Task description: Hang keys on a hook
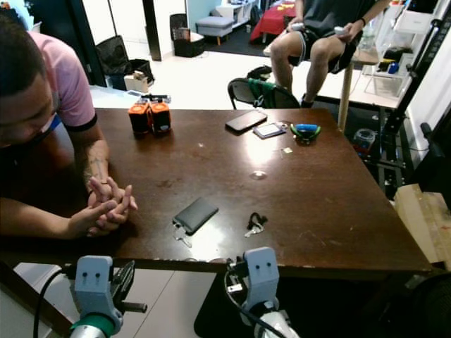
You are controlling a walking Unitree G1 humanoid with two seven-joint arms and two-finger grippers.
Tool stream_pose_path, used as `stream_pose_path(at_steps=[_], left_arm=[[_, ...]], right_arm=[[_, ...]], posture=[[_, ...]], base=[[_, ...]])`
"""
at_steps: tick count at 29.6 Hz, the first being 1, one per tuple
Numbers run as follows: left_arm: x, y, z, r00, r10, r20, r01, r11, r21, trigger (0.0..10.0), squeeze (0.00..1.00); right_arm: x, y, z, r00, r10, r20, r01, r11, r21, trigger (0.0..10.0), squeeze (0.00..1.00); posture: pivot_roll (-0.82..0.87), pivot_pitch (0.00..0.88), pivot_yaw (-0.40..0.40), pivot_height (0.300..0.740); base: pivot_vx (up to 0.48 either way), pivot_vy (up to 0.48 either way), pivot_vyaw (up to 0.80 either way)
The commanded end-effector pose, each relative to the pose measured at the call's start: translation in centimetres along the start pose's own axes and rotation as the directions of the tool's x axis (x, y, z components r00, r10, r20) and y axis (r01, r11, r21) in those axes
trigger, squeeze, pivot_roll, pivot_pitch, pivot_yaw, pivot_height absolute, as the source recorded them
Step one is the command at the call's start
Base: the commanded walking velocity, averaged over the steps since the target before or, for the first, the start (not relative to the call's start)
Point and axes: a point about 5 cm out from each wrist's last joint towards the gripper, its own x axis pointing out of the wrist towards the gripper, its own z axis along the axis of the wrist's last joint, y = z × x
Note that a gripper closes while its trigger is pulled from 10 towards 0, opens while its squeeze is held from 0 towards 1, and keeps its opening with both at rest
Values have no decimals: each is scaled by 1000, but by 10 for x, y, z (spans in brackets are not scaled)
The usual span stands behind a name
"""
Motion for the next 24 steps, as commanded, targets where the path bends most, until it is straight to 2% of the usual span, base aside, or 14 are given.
stream_pose_path(at_steps=[1,8,9,11,12,14,15,16,18,19,22,23,24], left_arm=[[-3,3,-5,1000,9,-28,-10,1000,-4,6196,0],[-2,5,-4,1000,15,-27,-15,1000,-1,5922,0],[-2,7,-4,999,16,-33,-16,1000,8,5608,0],[-2,7,-4,999,16,-33,-16,1000,8,5608,0],[-1,10,-4,999,15,-40,-15,1000,22,5608,0],[-1,10,-4,999,15,-40,-15,1000,22,5608,0],[0,12,-4,999,15,-44,-14,999,32,5922,0],[0,16,-3,999,22,-43,-20,999,45,7059,0],[0,16,-3,999,22,-43,-20,999,45,7059,0],[0,17,-2,999,28,-40,-26,998,55,7804,0],[0,17,-2,999,28,-40,-26,998,55,7804,0],[1,18,-2,999,35,-38,-33,998,59,8471,0],[2,18,-1,999,29,-44,-25,996,86,9725,0]], right_arm=[[-6,-1,-17,997,-15,-79,18,999,36,6314,0],[-5,-1,-16,997,-16,-76,19,999,40,6078,0],[-4,1,-16,997,-15,-76,18,999,40,6314,0],[-4,1,-16,997,-15,-76,18,999,40,6314,0],[-2,4,-15,997,-19,-79,21,999,24,6863,0],[-2,4,-15,997,-19,-79,21,999,24,6863,0],[-1,6,-14,997,-23,-80,24,1000,12,10000,0],[0,4,-10,996,-56,-64,58,998,29,10000,0],[0,4,-10,996,-56,-64,58,998,29,10000,0],[1,1,-6,995,-90,-52,92,995,45,10000,0],[1,1,-6,995,-90,-52,92,995,45,10000,0],[3,-5,-3,991,-127,-37,129,990,54,10000,0],[7,-11,1,988,-154,-23,155,987,51,10000,0]], posture=[[-72,100,137,740],[-64,107,134,740],[-49,101,160,740],[-49,101,160,740],[-43,97,172,740],[-43,97,172,740],[-43,97,172,740],[-33,96,183,740],[-33,96,183,740],[-33,96,183,740],[-33,96,183,740],[-34,93,183,740],[-40,90,172,740]], base=[[0,0,0],[0,0,0],[0,0,0],[0,0,0],[0,0,0],[0,0,0],[0,0,0],[0,0,0],[0,0,0],[0,0,0],[0,0,0],[0,0,0],[0,0,0]])
